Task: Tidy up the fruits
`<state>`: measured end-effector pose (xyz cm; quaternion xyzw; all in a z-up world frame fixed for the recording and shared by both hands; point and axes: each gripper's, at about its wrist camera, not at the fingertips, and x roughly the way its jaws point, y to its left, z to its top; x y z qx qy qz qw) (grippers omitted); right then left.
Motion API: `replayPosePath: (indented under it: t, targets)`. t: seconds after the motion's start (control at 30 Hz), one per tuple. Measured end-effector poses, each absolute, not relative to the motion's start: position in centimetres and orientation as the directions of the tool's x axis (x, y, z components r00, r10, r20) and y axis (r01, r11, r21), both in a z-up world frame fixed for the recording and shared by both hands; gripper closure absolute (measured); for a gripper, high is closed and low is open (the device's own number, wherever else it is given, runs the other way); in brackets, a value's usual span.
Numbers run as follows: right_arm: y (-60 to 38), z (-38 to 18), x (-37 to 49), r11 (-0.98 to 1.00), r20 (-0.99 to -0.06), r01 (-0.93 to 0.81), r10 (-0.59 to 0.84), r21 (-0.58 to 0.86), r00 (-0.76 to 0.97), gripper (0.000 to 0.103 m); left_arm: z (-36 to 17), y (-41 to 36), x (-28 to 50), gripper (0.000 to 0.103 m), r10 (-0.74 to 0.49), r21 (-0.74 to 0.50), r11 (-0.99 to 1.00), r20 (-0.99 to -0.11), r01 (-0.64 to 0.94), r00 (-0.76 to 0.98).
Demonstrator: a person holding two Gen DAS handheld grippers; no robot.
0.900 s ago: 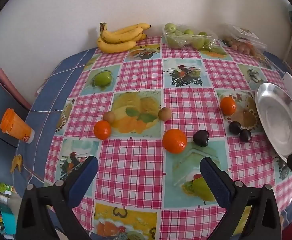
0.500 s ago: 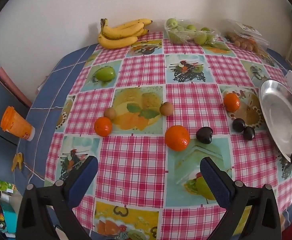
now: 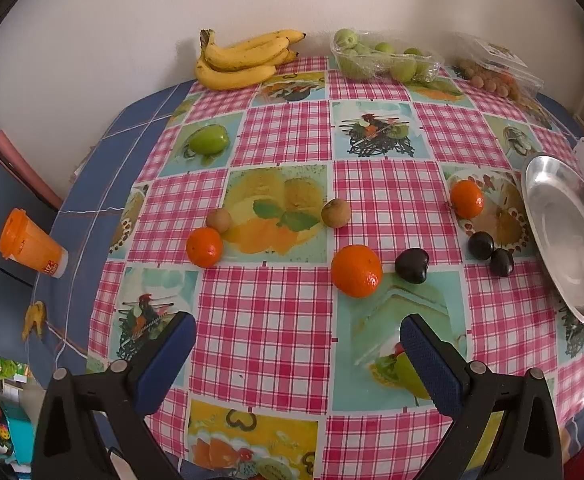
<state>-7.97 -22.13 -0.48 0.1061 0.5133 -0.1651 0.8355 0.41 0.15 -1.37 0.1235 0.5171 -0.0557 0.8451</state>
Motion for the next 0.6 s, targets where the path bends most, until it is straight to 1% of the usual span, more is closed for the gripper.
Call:
replayPosePath:
  t: [0.6]
  targets:
    - [-22.08,-0.57,-7.97,0.925,-0.894,0.381,-0.168,0.004,0.415,0.000,-1.69,0.20,0.65,0.000,0.034,0.145,0.964,-0.897,0.222,0.440]
